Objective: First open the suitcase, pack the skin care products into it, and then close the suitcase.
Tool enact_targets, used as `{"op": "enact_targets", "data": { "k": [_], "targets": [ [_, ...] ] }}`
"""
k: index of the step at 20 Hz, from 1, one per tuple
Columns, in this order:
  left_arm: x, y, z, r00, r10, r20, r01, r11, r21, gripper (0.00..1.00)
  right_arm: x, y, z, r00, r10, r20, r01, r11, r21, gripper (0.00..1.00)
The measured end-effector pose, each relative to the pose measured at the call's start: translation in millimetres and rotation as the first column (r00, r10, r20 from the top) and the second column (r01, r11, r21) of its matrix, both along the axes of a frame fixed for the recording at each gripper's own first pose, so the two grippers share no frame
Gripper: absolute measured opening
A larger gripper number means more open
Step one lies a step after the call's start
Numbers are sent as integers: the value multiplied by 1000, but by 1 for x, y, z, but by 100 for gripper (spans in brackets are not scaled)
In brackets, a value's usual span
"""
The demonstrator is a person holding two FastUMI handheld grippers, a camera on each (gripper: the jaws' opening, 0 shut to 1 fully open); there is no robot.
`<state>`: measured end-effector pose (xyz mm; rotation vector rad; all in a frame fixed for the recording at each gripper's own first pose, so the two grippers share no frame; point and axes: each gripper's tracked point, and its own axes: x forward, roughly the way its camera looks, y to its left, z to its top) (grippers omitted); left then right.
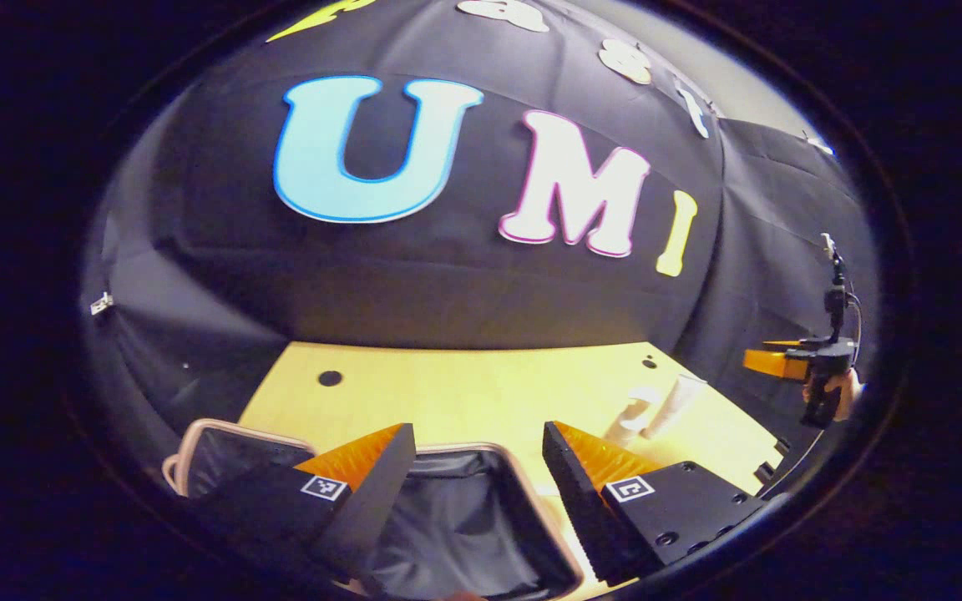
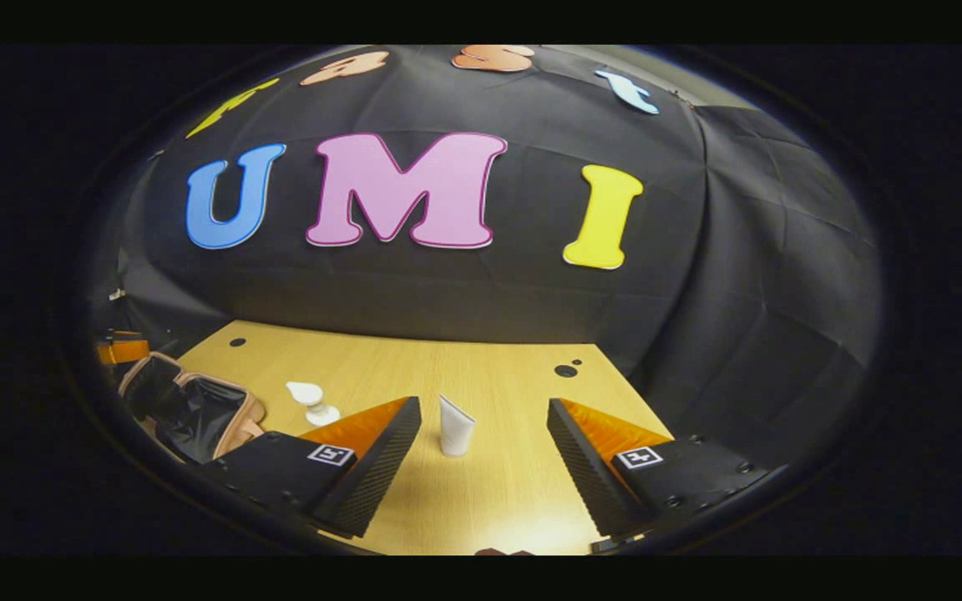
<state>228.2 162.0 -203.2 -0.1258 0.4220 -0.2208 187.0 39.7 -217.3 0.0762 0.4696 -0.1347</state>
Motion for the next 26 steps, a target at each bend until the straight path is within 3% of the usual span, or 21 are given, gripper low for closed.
{"op": "enact_targets", "data": {
  "k": [4,8,17,21,22,23,24,25,26],
  "targets": [
    [4,-109,-27,994,-82,-76,81,997,-9,96,10,8,-39,995,90,-35,-88,995,40,97],
    [31,-171,-86,978,-129,-162,132,991,9,96,24,18,-96,976,194,-99,-186,979,87,98],
    [85,-213,-178,952,-72,-298,97,993,70,96,71,26,-187,942,296,-156,-274,950,148,95],
    [99,-220,-191,941,-47,-334,96,986,133,96,82,41,-212,931,325,-169,-292,937,193,97],
    [108,-221,-197,940,-45,-339,97,986,139,77,85,38,-221,935,300,-190,-265,946,187,87],
    [100,-219,-194,922,-51,-385,108,986,127,57,89,36,-212,945,274,-178,-239,951,196,65],
    [88,-216,-187,910,-49,-411,103,989,110,58,83,37,-214,936,286,-208,-235,943,236,43],
    [85,-216,-178,910,-46,-412,93,991,95,58,79,40,-210,931,288,-222,-223,935,275,38],
    [81,-212,-166,912,-49,-407,91,992,84,57,79,43,-199,935,283,-211,-214,930,300,41]
  ]
}}
